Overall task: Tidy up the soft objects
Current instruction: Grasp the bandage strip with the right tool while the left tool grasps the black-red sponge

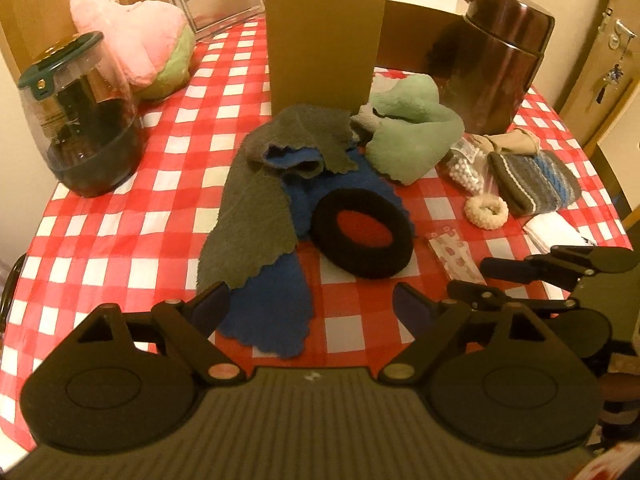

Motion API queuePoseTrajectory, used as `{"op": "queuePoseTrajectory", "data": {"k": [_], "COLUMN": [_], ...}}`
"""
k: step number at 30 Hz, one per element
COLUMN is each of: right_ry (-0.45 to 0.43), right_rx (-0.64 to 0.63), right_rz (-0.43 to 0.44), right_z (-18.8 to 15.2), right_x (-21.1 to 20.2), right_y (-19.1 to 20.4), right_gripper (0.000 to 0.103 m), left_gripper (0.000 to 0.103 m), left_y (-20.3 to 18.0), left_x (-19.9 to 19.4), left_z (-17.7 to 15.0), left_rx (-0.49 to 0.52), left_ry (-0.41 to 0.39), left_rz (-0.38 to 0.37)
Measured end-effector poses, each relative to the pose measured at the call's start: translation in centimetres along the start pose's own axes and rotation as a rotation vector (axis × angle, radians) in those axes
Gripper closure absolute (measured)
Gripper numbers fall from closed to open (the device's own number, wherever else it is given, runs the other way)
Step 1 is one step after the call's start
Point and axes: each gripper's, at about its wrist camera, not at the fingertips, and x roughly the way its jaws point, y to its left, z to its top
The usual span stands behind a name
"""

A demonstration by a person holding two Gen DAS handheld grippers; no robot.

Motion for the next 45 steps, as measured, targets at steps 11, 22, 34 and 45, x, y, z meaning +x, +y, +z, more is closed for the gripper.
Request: {"op": "queuePoseTrajectory", "data": {"k": [11, 22, 34, 45], "right_ry": [-0.013, -0.082, -0.086, -0.078], "right_rx": [0.031, 0.164, 0.169, 0.16], "right_rz": [-0.061, -0.085, -0.053, -0.008], "right_z": [-0.2, 0.1, 0.8, 0.7], "right_x": [-0.8, -4.5, -5.1, -5.0], "right_y": [0.2, -2.8, -7.4, -10.8], "right_gripper": [0.078, 0.079, 0.079, 0.079], "left_gripper": [0.017, 0.017, 0.016, 0.022], "left_y": [-0.1, -2.1, -3.2, -3.7], "left_x": [0.9, 3.3, 7.4, 9.0], "left_z": [0.4, 0.8, 2.1, 2.9], "left_rx": [0.061, 0.073, -0.092, -0.198], "left_ry": [-0.025, -0.054, 0.027, 0.042], "left_rz": [-0.079, -0.121, -0.052, 0.046]}}
